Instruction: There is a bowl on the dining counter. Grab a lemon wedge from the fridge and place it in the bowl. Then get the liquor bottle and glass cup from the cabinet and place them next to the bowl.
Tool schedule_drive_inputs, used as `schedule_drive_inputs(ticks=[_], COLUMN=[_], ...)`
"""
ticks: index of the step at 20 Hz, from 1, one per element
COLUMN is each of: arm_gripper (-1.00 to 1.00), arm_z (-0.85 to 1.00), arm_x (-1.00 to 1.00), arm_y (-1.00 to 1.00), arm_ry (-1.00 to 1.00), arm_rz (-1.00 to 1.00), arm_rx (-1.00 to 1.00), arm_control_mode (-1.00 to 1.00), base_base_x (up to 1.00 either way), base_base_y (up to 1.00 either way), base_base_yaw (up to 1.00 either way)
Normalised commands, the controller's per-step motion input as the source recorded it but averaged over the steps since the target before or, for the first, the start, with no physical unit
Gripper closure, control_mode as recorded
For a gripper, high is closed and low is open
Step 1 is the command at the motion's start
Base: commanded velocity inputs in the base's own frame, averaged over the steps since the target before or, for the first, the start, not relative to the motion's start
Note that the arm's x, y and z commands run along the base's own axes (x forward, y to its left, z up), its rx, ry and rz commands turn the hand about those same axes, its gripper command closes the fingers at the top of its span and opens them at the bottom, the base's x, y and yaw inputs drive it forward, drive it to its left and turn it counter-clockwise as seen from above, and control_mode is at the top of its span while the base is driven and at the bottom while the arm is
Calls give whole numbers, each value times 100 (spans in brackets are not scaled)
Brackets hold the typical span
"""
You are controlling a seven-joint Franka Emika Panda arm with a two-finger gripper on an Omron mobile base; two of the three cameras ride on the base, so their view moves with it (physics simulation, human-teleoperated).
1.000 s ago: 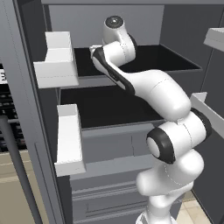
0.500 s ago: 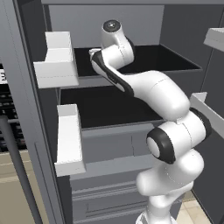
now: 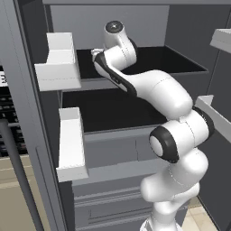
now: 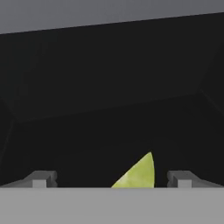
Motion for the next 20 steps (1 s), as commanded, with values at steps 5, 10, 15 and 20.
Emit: schedule_drive_inputs(ticks=[5,10,15,20], arm_gripper=[100,100,100,100], arm_z=[-23,-26,-13,1], arm_x=[0,0,0,-7], arm_y=[0,0,0,7], arm_ry=[0,0,0,-1], arm_rz=[-2,-2,0,0], arm_rx=[0,0,0,0], arm_control_mode=[-100,-100,-100,-100], base_base_x=[0,0,0,0], base_base_y=[0,0,0,0], base_base_yaw=[0,0,0,0])
